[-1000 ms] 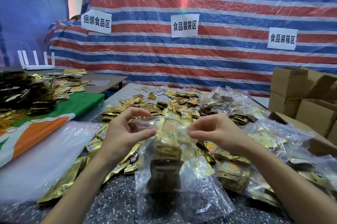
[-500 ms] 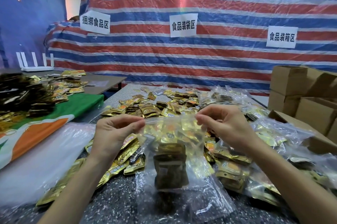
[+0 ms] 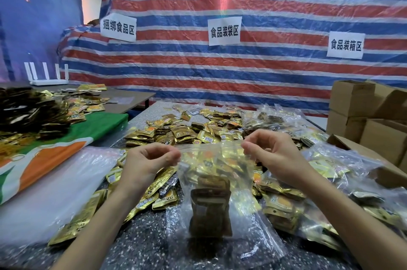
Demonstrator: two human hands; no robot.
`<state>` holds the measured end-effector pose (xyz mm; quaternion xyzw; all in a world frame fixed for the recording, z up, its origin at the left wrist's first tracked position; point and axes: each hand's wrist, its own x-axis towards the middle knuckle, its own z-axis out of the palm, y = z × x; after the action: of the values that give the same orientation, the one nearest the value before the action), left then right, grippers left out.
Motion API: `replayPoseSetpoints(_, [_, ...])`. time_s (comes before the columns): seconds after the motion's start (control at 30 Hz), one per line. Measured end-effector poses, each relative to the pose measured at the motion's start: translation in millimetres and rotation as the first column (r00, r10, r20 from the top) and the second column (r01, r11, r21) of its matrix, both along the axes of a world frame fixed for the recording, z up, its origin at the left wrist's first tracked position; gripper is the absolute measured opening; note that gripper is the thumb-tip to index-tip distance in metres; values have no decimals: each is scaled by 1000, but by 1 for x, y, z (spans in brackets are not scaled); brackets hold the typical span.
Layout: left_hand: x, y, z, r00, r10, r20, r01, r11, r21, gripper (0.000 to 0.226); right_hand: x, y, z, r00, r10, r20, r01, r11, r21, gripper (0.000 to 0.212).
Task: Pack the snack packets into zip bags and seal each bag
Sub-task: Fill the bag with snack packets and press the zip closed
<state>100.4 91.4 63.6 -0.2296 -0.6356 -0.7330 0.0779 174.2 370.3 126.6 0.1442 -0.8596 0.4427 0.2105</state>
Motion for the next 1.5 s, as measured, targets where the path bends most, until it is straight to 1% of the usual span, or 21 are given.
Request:
replayPoseSetpoints(0.1, [3,2,4,999,29,-12,-29,1000,1,21,0,-3,2,999,-39,-4,39,999,36,6])
replayPoseSetpoints(0.17, [6,4,7,998,57,-37,-57,998,-4,18,2,-8,3,995,-89,-55,95,989,109,2])
replayPoseSetpoints(0.2, [7,5,9,996,68,-54,-68,998,-4,17,3,-13,4,987,-117,-109,136,974,179,10])
replayPoseSetpoints(0.27, [11,8,11,993,71,-97,-71,997,-2,20,5,-26,8,976,-94,-198,158,927,340,36])
replayPoseSetpoints(0.3, [12,10,13,991,58,-117,-59,998,-7,20,5,-34,11,974,-62,-216,149,898,415,43])
replayPoseSetpoints(0.33, [14,12,14,990,42,-135,-45,999,-14,20,5,-42,13,976,-29,-215,132,867,480,47])
replayPoseSetpoints(0.4, [16,16,18,987,13,-159,-18,999,-30,20,3,-58,17,985,7,-175,96,813,575,44])
replayPoseSetpoints(0.47, [19,18,21,984,-19,-175,12,999,-37,16,0,-70,23,993,28,-116,51,780,624,31])
replayPoseSetpoints(0.53, [21,18,23,984,-44,-176,38,999,-35,14,-2,-76,30,997,52,-56,-7,794,608,15])
replayPoseSetpoints(0.57, [21,17,24,984,-51,-169,46,998,-33,14,-2,-77,32,997,69,-31,-38,811,584,11])
replayPoseSetpoints(0.63, [22,15,26,987,-61,-149,56,998,-38,18,-1,-77,35,994,106,12,-96,841,533,12])
replayPoseSetpoints(0.7, [23,14,27,989,-68,-134,61,997,-57,19,1,-78,36,992,114,44,-120,848,517,11])
replayPoseSetpoints(0.8, [24,14,29,988,-84,-130,70,992,-108,14,1,-79,38,997,70,28,-74,833,549,4])
replayPoseSetpoints(0.93, [27,17,27,982,-83,-170,54,984,-167,15,2,-82,36,999,15,-33,9,776,630,6])
replayPoseSetpoints(1.07, [30,20,25,970,-5,-244,-40,983,-178,10,2,-84,30,997,42,-70,8,806,592,5])
replayPoseSetpoints(1.13, [31,19,24,967,6,-256,-54,982,-181,10,2,-84,29,995,62,-75,-6,810,587,4])
replayPoseSetpoints(1.27, [31,20,22,972,29,-232,-64,987,-146,2,2,-85,29,996,50,-76,4,809,588,8])
replayPoseSetpoints(1.4, [34,26,17,977,82,-199,-100,991,-85,2,2,-79,31,998,20,-56,17,806,592,13])
replayPoseSetpoints(1.5, [34,30,13,977,121,-178,-132,990,-52,14,2,-69,31,1000,-1,-28,17,797,604,14])
